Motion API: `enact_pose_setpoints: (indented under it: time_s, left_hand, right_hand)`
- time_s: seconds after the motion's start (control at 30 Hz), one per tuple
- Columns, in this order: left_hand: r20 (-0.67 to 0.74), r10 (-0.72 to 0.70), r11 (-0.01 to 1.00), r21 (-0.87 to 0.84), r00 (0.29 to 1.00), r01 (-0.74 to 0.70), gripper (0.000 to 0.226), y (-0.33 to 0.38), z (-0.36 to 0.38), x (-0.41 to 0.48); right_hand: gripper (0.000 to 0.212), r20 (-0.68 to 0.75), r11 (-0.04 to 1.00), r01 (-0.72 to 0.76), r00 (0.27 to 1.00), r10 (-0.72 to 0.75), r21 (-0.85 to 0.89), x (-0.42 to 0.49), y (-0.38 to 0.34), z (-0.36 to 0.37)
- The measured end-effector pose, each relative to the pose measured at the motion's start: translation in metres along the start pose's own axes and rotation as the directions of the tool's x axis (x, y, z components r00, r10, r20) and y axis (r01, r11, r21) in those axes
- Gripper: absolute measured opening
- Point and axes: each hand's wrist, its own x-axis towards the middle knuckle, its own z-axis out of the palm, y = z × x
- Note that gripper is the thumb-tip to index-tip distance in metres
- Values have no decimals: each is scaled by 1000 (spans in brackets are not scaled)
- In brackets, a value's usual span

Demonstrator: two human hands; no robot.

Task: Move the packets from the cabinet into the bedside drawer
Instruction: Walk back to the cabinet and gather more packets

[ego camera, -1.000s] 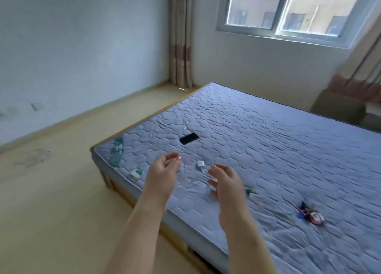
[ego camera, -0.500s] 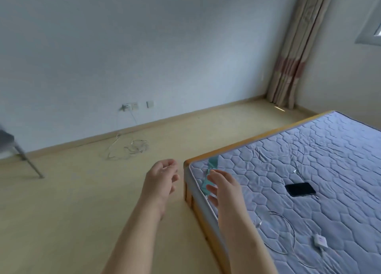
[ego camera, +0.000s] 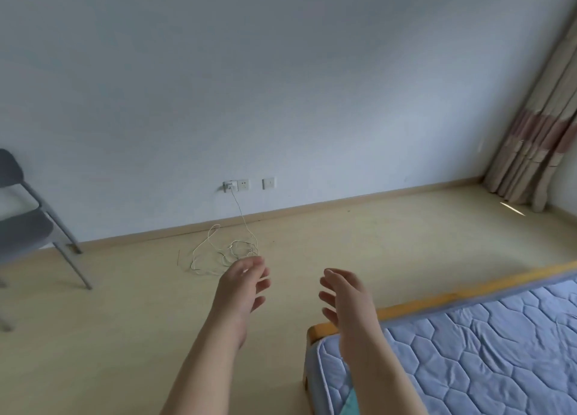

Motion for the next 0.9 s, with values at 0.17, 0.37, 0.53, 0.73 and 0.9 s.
enact_pose_setpoints:
  time_s: [0.17, 0.37, 0.53, 0.73, 0.9]
  left_hand:
    - [-103, -52, 998, -43, 993, 48, 8, 12, 6, 88]
    - [-54, -28, 999, 20, 998, 29, 10, 35, 40, 223]
    - [34, 6, 994, 104, 999, -10, 10, 67, 68, 358]
    - [203, -53, 979, 202, 978, 11, 10, 107, 136, 495]
    - [334, -142, 955, 293, 932, 40, 9, 112, 232, 572]
  right_hand:
    - [14, 60, 994, -41, 997, 47, -102, 86, -10, 32]
    - [8, 39, 995, -62, 997, 65, -80, 216, -24, 82]
    - [11, -33, 998, -55, 998, 54, -35, 334, -50, 141]
    - [11, -155, 997, -61, 986, 67, 38, 458, -99, 170]
    - [9, -271, 989, -82, 956, 113, 123, 551, -123, 139]
